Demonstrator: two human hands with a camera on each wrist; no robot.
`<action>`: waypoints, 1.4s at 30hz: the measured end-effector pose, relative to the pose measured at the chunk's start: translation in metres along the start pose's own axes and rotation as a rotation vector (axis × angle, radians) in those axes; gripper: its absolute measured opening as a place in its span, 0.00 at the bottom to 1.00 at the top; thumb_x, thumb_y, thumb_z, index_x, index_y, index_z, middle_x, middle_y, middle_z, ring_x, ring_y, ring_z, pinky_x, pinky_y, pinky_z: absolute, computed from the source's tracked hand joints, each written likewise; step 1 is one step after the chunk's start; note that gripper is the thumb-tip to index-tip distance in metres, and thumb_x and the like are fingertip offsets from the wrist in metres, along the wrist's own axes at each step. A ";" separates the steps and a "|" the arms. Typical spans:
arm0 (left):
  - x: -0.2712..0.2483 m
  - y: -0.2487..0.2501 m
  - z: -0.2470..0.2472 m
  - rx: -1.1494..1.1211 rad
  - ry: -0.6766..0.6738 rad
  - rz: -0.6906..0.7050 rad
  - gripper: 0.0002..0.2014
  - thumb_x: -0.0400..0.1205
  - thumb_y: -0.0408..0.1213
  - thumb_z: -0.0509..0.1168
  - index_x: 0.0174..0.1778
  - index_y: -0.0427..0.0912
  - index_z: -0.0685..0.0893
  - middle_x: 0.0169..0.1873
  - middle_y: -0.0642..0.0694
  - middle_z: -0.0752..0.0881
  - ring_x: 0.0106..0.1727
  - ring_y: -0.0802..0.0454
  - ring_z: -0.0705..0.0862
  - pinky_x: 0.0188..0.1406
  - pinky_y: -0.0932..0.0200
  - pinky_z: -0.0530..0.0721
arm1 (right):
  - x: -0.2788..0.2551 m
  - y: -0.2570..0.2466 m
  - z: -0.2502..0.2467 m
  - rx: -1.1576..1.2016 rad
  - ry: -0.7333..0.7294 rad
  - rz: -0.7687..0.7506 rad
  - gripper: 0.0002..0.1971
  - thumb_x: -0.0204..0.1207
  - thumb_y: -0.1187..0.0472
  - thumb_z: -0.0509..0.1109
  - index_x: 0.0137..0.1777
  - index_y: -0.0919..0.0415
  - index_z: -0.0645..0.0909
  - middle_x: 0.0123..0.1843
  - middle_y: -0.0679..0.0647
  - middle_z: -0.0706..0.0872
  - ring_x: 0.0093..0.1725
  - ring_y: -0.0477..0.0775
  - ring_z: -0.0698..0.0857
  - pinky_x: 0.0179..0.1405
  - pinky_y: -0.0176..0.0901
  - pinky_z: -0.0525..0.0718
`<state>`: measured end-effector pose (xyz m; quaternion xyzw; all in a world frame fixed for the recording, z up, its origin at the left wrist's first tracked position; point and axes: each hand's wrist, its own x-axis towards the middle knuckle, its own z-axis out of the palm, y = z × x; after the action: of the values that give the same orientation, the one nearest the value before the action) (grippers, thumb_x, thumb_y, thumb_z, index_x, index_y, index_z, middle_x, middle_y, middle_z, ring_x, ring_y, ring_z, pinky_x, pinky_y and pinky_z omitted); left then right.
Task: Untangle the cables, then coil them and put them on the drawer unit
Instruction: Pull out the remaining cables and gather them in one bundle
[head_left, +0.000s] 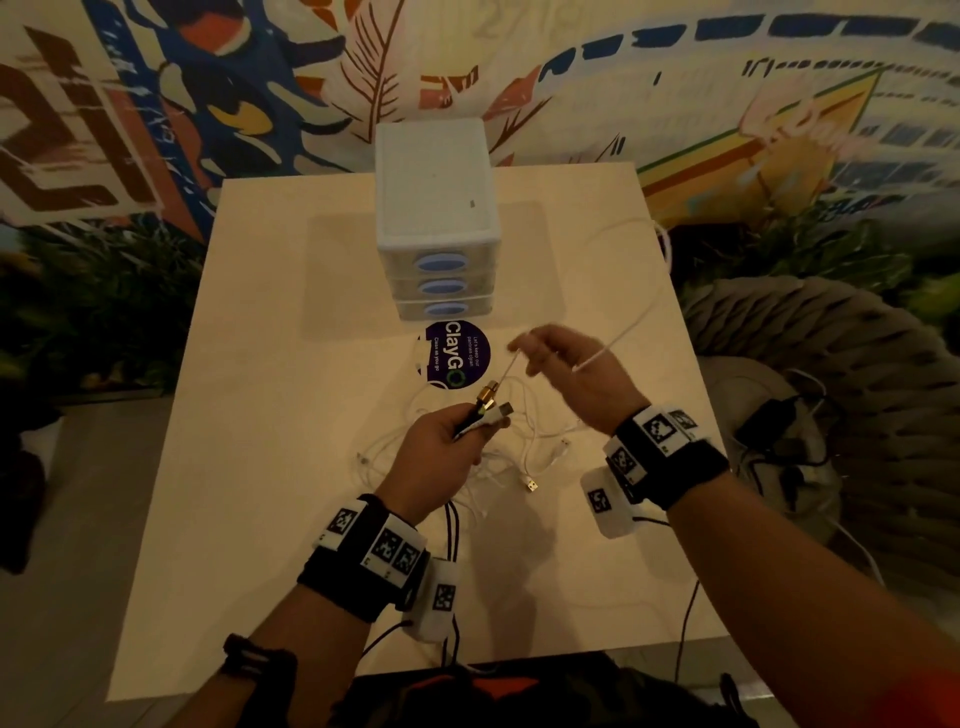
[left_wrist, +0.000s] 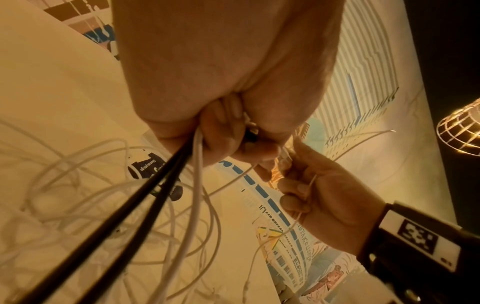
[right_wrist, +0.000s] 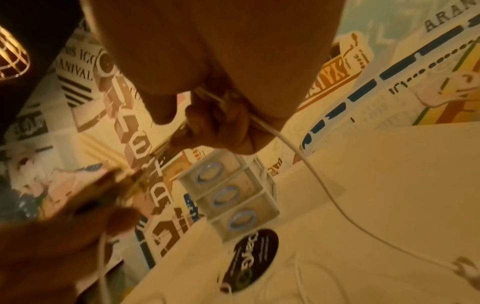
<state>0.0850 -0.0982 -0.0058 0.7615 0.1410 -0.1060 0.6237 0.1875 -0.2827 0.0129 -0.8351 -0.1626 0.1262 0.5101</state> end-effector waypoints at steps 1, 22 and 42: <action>0.000 0.002 0.001 0.006 -0.004 0.016 0.07 0.87 0.43 0.69 0.54 0.52 0.94 0.26 0.56 0.84 0.27 0.61 0.76 0.30 0.68 0.74 | -0.003 0.004 0.005 -0.026 -0.077 0.000 0.14 0.89 0.47 0.62 0.56 0.51 0.88 0.43 0.50 0.89 0.44 0.49 0.86 0.50 0.50 0.84; -0.002 0.001 0.011 -0.035 0.035 0.013 0.08 0.87 0.41 0.69 0.57 0.49 0.92 0.22 0.63 0.80 0.24 0.65 0.73 0.26 0.73 0.71 | 0.001 -0.010 -0.012 0.090 0.082 0.003 0.10 0.86 0.48 0.67 0.52 0.53 0.84 0.38 0.44 0.86 0.37 0.41 0.83 0.44 0.46 0.83; -0.006 -0.010 0.008 -0.028 -0.009 -0.022 0.10 0.90 0.37 0.64 0.62 0.51 0.88 0.21 0.64 0.80 0.24 0.66 0.73 0.27 0.74 0.71 | 0.006 -0.028 -0.031 0.365 0.298 -0.059 0.19 0.93 0.54 0.53 0.45 0.56 0.81 0.35 0.52 0.81 0.27 0.45 0.72 0.27 0.36 0.70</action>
<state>0.0763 -0.1052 -0.0145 0.7505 0.1482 -0.1141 0.6338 0.2006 -0.2938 0.0511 -0.7334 -0.0845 0.0138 0.6744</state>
